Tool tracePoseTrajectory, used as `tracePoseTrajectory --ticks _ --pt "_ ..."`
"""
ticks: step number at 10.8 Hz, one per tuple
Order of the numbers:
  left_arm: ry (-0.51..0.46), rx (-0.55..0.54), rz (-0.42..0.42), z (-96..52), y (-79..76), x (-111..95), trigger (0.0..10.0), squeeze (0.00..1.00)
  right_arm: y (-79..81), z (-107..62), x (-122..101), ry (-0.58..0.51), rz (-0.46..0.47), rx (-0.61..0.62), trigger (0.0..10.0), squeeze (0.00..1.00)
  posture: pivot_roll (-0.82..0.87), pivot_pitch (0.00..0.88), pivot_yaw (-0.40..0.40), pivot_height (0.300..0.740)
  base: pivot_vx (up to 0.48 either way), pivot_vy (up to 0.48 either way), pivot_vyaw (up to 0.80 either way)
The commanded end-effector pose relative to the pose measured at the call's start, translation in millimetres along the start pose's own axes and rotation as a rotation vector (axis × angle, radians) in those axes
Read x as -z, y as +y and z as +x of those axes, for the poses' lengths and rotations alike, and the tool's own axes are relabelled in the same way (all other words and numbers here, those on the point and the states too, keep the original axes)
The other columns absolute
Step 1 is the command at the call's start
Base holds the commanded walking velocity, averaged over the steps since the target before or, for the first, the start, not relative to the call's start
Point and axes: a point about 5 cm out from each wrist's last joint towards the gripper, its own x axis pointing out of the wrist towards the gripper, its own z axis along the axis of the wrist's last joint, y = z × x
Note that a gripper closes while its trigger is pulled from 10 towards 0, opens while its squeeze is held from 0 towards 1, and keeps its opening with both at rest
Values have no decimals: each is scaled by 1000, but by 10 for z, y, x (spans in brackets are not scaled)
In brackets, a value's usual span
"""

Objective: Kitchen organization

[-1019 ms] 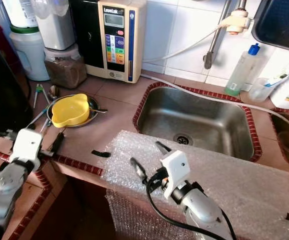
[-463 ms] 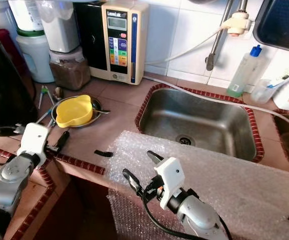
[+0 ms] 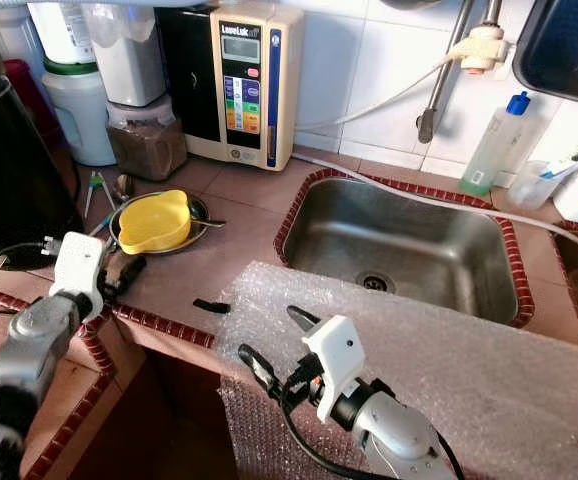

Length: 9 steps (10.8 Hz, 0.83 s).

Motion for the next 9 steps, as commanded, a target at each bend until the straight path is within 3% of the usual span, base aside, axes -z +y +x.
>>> tracePoseTrajectory --ticks 1,4,9 --pt "110 -9 -31 -18 -19 209 0 0 12 -16 -34 -2 -8 -7 10000 0 101 0 -20 740 0 0 0" --pt "188 -3 -96 -9 -27 277 0 0 37 -23 -47 -6 22 -24 10000 0 101 0 -15 740 0 0 0" --pt "233 -14 -88 -20 7 309 0 0 48 -12 -41 2 23 -31 10000 0 110 0 -12 740 0 0 0"
